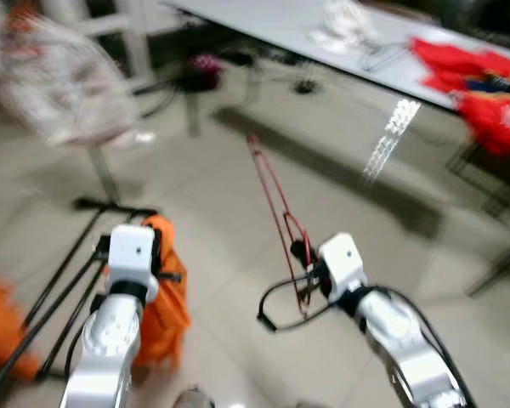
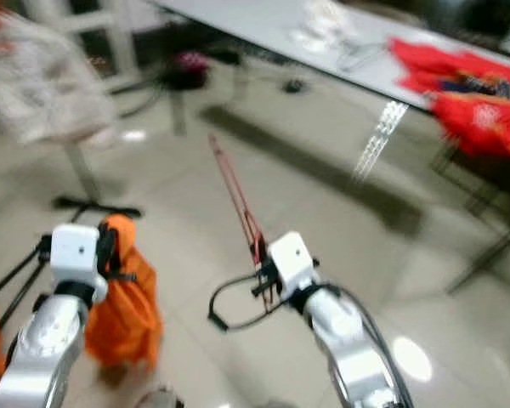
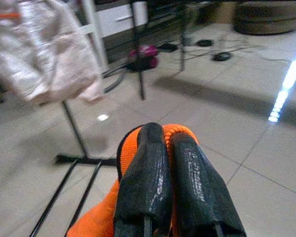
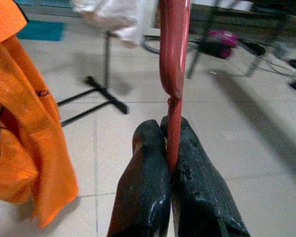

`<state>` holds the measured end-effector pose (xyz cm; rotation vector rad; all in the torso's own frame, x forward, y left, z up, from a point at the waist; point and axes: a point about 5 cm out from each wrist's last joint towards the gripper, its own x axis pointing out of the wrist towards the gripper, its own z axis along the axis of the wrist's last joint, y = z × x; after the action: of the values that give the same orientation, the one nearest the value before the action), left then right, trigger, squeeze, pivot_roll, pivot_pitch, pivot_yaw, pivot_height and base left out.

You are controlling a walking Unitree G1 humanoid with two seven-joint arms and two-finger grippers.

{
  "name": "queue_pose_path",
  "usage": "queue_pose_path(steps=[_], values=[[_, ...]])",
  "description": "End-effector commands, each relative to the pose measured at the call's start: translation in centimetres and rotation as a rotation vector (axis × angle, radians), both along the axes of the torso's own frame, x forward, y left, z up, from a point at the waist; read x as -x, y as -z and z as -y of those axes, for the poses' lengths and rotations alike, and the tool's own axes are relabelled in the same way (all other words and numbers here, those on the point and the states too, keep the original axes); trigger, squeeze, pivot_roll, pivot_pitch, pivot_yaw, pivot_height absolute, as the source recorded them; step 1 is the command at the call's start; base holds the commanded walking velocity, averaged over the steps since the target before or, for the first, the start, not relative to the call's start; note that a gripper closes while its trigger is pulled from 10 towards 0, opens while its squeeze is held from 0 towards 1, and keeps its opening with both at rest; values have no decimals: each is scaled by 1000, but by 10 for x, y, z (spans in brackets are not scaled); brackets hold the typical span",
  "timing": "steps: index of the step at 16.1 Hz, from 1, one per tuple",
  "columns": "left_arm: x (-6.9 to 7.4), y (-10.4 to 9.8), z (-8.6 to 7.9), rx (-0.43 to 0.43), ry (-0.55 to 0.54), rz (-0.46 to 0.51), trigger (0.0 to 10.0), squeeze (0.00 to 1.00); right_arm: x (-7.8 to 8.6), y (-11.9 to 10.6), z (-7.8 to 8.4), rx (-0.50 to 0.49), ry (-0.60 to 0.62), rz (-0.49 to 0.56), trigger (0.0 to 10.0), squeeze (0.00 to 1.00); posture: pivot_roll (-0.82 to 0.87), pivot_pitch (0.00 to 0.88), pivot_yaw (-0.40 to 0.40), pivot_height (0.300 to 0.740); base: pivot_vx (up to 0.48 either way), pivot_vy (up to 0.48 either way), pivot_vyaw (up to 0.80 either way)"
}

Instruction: Hang hanger

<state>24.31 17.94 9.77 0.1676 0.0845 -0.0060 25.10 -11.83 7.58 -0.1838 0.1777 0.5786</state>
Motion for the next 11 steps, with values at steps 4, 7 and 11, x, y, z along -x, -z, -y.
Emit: queue_pose_path(steps=[4, 7, 11], values=[[-1, -11, 6, -7, 19, 41, 10000, 0, -5, -2, 11, 12, 9, 11, 10000, 0, 33, 93, -16, 740, 0, -451, 800], [-5, -12, 5, 33, 29, 17, 10000, 0, -2, 0, 8, -2, 7, 8, 10000, 0, 34, 94, 20, 740, 0, -143, 800], [-13, -21, 2, 78, 55, 46, 10000, 0, 8, 3, 6, -104, 67, -20, 10000, 0, 23, 96, 81, 740, 0, 480, 600]])
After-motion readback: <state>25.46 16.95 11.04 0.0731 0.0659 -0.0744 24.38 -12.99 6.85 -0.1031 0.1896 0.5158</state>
